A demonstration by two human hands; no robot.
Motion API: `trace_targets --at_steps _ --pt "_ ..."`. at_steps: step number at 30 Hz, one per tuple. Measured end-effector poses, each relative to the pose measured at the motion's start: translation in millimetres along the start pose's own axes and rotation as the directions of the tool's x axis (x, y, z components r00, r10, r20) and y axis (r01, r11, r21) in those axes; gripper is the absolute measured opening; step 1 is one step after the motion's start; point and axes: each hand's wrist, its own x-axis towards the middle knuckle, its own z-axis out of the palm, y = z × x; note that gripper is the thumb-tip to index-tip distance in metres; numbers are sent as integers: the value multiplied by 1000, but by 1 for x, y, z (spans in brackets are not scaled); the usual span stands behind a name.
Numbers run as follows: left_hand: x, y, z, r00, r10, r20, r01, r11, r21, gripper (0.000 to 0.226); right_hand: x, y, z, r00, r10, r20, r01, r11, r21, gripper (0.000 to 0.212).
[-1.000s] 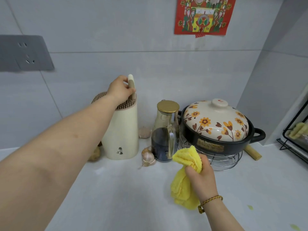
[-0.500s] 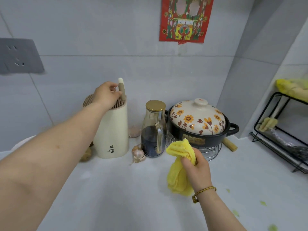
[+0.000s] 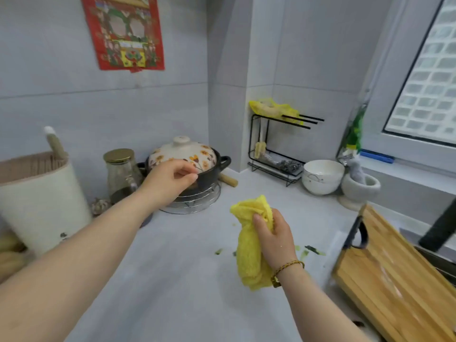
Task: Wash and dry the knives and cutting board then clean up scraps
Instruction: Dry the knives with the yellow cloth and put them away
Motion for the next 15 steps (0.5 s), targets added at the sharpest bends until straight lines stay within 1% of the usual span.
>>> trace_targets --at_steps 3,6,9,11,13,15 --pt "-12 31 44 987 63 146 -51 995 -82 7 -18 4 -54 992 29 -125 -37 998 -59 16" --pt "-25 63 81 957 127 260 -84 982 -169 10 -33 7 -102 971 70 -229 -94 991 -93 17" --pt "-41 106 123 913 206 353 -131 966 -224 12 -54 11 -159 949 154 -276 -194 973 -123 13" --pt "-51 129 149 893 219 393 -126 961 -248 11 -70 16 -189 935 236 -264 -280 950 -142 25" --pt "-64 156 183 857 241 455 -125 955 -270 10 -93 20 -226 913 266 -310 -323 934 -150 23" --pt "-81 191 223 803 286 524 -141 944 -298 16 -117 23 -271 888 243 -390 -324 933 -155 17"
